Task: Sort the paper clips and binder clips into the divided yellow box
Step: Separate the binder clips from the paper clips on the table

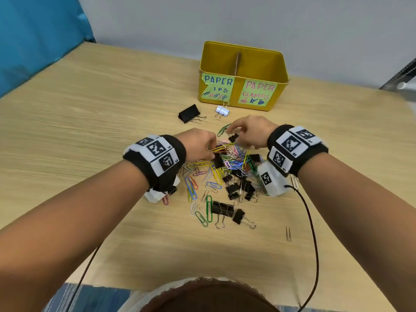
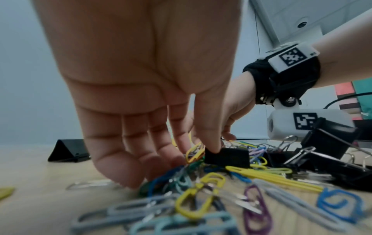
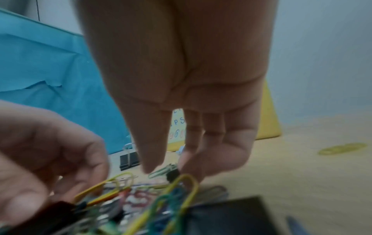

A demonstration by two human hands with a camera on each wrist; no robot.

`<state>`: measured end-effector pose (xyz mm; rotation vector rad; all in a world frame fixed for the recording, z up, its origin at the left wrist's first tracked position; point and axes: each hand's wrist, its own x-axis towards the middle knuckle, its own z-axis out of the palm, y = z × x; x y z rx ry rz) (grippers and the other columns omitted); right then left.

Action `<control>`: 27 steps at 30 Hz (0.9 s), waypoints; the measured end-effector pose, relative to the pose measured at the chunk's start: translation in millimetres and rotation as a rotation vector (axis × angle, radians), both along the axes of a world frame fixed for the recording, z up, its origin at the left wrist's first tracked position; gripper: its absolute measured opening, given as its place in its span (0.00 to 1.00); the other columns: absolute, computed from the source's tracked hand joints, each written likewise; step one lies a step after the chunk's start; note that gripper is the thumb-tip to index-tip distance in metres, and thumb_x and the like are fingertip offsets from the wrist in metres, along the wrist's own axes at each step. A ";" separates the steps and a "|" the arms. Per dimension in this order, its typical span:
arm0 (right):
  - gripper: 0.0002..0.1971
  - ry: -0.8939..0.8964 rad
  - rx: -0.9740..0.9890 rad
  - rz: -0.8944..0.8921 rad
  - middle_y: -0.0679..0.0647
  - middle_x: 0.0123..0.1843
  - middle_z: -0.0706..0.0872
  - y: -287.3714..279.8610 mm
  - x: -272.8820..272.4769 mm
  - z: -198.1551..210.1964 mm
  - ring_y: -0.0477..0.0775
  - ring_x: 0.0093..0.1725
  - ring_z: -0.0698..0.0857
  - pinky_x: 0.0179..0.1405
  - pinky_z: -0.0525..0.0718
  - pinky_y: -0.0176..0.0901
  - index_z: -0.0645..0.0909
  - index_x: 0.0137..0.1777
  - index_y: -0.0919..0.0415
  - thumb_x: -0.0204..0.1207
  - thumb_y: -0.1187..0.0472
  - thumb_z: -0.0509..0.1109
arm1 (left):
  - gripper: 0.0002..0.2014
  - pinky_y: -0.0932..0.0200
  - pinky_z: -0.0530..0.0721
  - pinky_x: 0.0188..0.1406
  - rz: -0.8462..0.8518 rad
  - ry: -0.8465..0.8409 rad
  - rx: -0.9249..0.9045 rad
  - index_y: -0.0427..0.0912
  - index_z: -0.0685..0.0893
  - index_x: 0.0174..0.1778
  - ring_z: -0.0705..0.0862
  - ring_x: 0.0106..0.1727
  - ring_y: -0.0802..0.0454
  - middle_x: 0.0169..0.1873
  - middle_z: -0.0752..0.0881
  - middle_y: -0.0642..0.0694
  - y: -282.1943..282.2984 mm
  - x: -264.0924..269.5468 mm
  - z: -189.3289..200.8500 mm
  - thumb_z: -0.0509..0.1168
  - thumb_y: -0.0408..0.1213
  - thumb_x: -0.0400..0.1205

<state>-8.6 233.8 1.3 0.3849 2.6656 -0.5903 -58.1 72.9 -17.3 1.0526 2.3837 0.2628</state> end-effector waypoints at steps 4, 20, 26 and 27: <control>0.14 -0.013 0.092 0.066 0.50 0.52 0.84 -5.9 -3.9 -3.4 0.48 0.42 0.82 0.35 0.79 0.29 0.85 0.60 0.56 0.78 0.65 0.64 | 0.16 0.59 0.77 0.28 0.172 -0.215 0.047 0.41 0.76 0.63 0.79 0.27 0.50 0.31 0.82 0.45 -1.3 -0.3 0.6 0.66 0.38 0.80; 0.09 0.069 -0.193 -0.063 0.51 0.33 0.83 -8.7 -3.6 -7.1 0.45 0.30 0.79 0.33 0.80 0.37 0.83 0.36 0.56 0.73 0.71 0.70 | 0.07 0.63 0.74 0.38 0.185 -0.118 0.134 0.45 0.79 0.36 0.79 0.40 0.51 0.31 0.78 0.51 -1.2 -12.9 0.6 0.69 0.30 0.75; 0.13 0.147 -0.445 -0.114 0.48 0.32 0.80 -3.3 -5.3 -4.2 0.41 0.29 0.77 0.25 0.76 0.27 0.82 0.38 0.57 0.72 0.77 0.66 | 0.15 0.80 0.67 0.15 0.164 -0.173 0.114 0.37 0.90 0.42 0.76 0.23 0.61 0.21 0.76 0.54 -3.1 -12.3 11.6 0.58 0.21 0.74; 0.15 0.150 -0.505 -0.118 0.49 0.32 0.79 -2.4 -5.7 -4.0 0.41 0.28 0.77 0.26 0.76 0.30 0.81 0.38 0.56 0.72 0.79 0.66 | 0.15 0.78 0.70 0.20 0.177 -0.153 0.114 0.38 0.90 0.42 0.76 0.27 0.60 0.23 0.77 0.53 -2.1 -13.2 10.9 0.58 0.22 0.75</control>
